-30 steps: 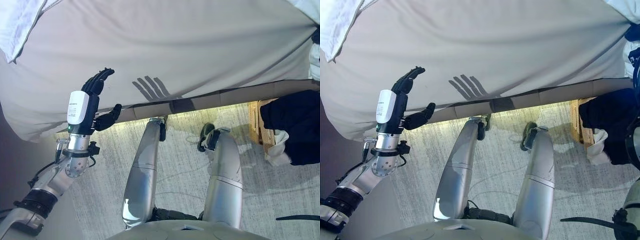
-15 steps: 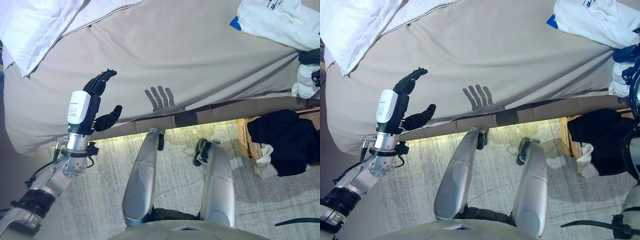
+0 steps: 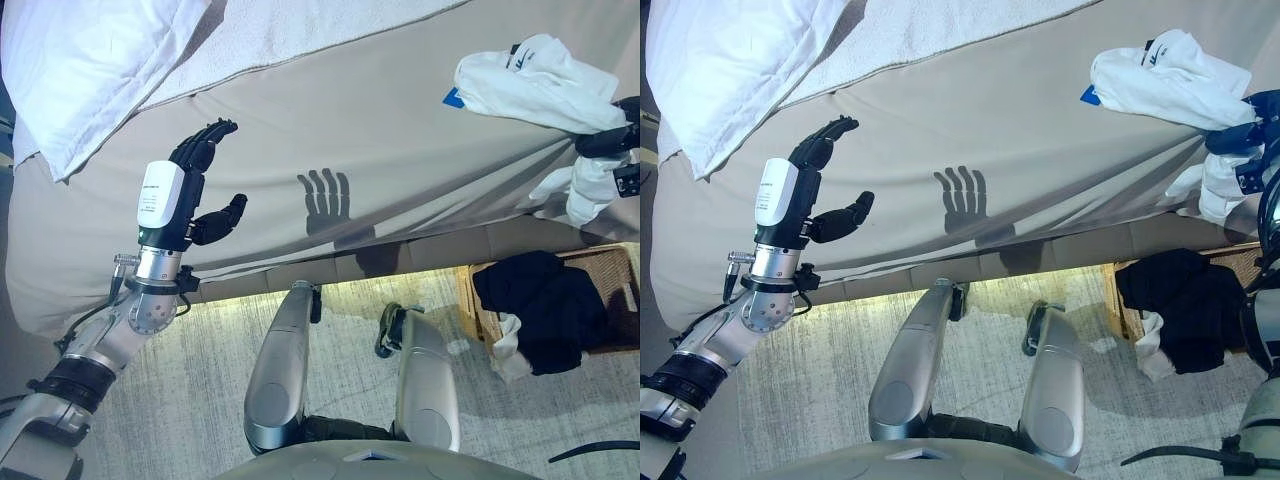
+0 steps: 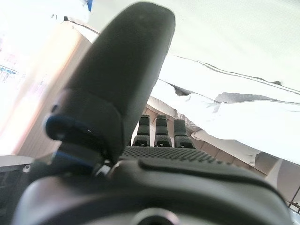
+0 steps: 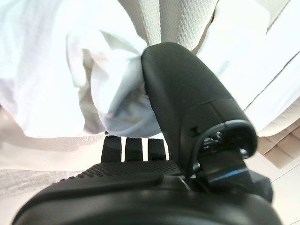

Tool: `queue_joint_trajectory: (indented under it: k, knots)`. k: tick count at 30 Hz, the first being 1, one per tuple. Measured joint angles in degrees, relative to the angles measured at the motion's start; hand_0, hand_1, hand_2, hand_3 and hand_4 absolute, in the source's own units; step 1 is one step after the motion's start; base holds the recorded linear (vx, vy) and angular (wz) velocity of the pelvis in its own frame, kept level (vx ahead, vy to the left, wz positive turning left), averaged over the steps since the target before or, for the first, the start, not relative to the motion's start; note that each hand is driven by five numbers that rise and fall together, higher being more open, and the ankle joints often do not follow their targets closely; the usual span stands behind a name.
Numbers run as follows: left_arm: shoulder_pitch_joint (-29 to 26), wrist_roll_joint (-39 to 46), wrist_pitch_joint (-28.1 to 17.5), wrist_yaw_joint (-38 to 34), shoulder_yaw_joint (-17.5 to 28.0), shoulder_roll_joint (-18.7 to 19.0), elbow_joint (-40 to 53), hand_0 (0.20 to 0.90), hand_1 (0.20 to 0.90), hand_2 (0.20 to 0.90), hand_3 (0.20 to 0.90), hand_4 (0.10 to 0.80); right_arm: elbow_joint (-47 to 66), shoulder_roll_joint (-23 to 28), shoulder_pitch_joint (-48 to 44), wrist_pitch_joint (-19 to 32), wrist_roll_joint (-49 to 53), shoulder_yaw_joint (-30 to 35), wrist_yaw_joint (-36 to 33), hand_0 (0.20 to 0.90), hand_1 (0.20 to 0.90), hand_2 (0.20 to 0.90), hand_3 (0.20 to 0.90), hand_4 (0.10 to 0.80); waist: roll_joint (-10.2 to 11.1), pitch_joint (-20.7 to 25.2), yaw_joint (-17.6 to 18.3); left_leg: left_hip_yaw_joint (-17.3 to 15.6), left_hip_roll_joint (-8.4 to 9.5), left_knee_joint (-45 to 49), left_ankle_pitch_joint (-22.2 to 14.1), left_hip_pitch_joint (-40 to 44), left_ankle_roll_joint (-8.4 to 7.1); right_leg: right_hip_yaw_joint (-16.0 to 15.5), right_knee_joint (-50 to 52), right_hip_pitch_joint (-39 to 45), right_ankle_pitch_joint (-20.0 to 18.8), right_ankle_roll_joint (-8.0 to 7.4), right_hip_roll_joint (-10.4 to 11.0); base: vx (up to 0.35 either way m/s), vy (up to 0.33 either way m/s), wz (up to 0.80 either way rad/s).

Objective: Pick up the clothes from the bed and place them into the basket

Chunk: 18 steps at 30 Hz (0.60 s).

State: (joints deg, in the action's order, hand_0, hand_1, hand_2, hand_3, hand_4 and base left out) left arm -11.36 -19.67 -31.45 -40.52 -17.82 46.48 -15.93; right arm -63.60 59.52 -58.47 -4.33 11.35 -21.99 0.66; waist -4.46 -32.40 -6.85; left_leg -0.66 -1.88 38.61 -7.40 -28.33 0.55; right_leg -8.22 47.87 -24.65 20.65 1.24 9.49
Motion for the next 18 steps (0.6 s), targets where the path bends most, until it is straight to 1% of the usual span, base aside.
queue_joint_trajectory:
  k: [2, 3, 5, 8, 11, 13, 15, 16, 17, 18]
  knots:
    - [0.0, 0.0, 0.0, 0.0, 0.0, -0.1, -0.3, 0.900, 0.900, 0.900, 0.900, 0.800, -0.5, -0.2, 0.3, 0.1, 0.1, 1.1, 0.7, 0.300, 0.300, 0.300, 0.200, 0.100, 0.3, 0.0, -0.2, -0.2, 0.00, -0.7, 0.0, 1.0, 0.00, 0.0, -0.8, 1.0, 0.0, -0.04, 0.0, 0.046, 0.059, -0.03]
    - [0.0, 0.0, 0.0, 0.0, 0.0, -0.3, -0.5, 0.900, 0.900, 0.900, 0.900, 0.800, -0.6, -0.2, 0.5, 0.1, 0.5, 1.2, 1.0, 0.300, 0.300, 0.300, 0.200, 0.100, 0.6, 0.0, -0.4, -0.5, -0.04, -1.2, 0.0, 1.7, -0.01, 0.3, -1.3, 1.5, -0.5, -0.57, 0.0, 0.034, 0.077, -0.06]
    - [0.1, -0.1, 0.0, 0.0, -0.2, -1.1, -1.0, 0.900, 0.900, 0.900, 0.900, 0.800, -0.7, -0.5, 1.6, 0.1, 1.0, 1.6, 1.3, 0.300, 0.300, 0.300, 0.200, 0.100, 0.7, 0.1, -0.5, -0.6, -0.04, -2.5, 0.2, 3.3, -0.08, 0.0, -2.7, 3.1, -0.8, -0.93, -0.2, 0.017, 0.066, -0.05]
    - [0.1, -0.3, 0.0, 0.0, -0.3, -1.1, -0.9, 0.900, 0.900, 0.900, 0.900, 0.800, -0.6, -0.6, 3.1, 0.1, 1.9, 3.5, 2.3, 0.300, 0.300, 0.300, 0.200, 0.100, 1.3, 0.1, -0.7, -0.8, 0.01, -4.2, 0.4, 5.3, -0.12, 0.0, -4.5, 5.1, -1.2, -1.19, -0.2, 0.012, 0.057, -0.01]
    - [-0.1, -0.3, 0.0, 0.0, -0.2, -1.1, -1.0, 0.900, 0.900, 0.900, 0.900, 0.800, -0.7, -0.6, 4.4, 0.1, 3.3, 3.9, 3.2, 0.300, 0.300, 0.300, 0.200, 0.100, 2.1, 0.2, -0.8, -0.9, 0.08, -6.0, 0.6, 7.3, -0.12, -0.2, -6.1, 7.0, -1.6, -1.22, 0.0, 0.013, 0.052, 0.01]
    - [-0.3, -0.3, 0.0, 0.0, -0.3, -1.2, -1.4, 0.900, 0.900, 0.900, 0.900, 0.800, -0.9, -2.0, 5.3, -0.3, 3.7, 6.6, 4.0, 0.300, 0.300, 0.300, 0.200, 0.100, 2.7, 0.2, -0.7, -1.1, 0.06, -7.4, 0.9, 9.2, -0.07, -0.3, -7.3, 8.7, -2.2, -1.63, -0.1, 0.035, 0.045, -0.03]
    - [-0.4, -0.3, -0.1, 0.0, -0.3, -1.2, -1.6, 0.900, 0.900, 0.900, 0.900, 0.800, -0.9, -2.6, 6.2, -0.4, 5.2, 8.1, 4.7, 0.300, 0.300, 0.300, 0.200, 0.100, 3.1, 0.3, -0.8, -1.4, 0.06, -8.3, 0.9, 10.6, -0.07, -0.3, -8.2, 9.9, -2.3, -1.66, -0.1, 0.036, 0.032, -0.05]
    - [-0.4, -0.3, -0.1, 0.0, -0.3, -1.3, -1.9, 0.900, 0.900, 0.900, 0.900, 0.800, -0.9, -3.5, 7.3, -0.7, 6.5, 9.8, 5.0, 0.300, 0.300, 0.300, 0.200, 0.100, 3.5, 0.4, -0.7, -1.5, 0.01, -9.3, 1.0, 12.1, -0.26, -0.4, -9.2, 11.4, -2.5, -1.92, -0.3, 0.045, 0.037, -0.04]
    - [-0.7, -0.6, -0.1, 0.0, -0.3, -1.5, -2.4, 0.900, 0.900, 0.900, 0.900, 0.800, -0.9, -3.9, 7.9, -0.9, 7.9, 10.5, 5.4, 0.300, 0.300, 0.300, 0.200, 0.100, 3.6, 0.4, -0.6, -1.5, -0.01, -10.1, 1.0, 13.0, -0.26, -0.4, -10.1, 12.4, -2.8, -2.51, -0.3, 0.062, 0.045, -0.05]
    - [-1.0, -0.6, -0.2, 0.0, -0.3, -2.2, -3.1, 0.900, 0.900, 0.900, 0.900, 0.800, -0.9, -4.1, 8.6, -0.9, 8.8, 11.1, 6.0, 0.300, 0.300, 0.300, 0.200, 0.100, 3.6, 0.4, -0.6, -1.7, -0.02, -10.9, 1.1, 14.1, -0.38, -0.4, -10.9, 13.4, -2.8, -2.51, -0.3, 0.074, 0.036, -0.05]
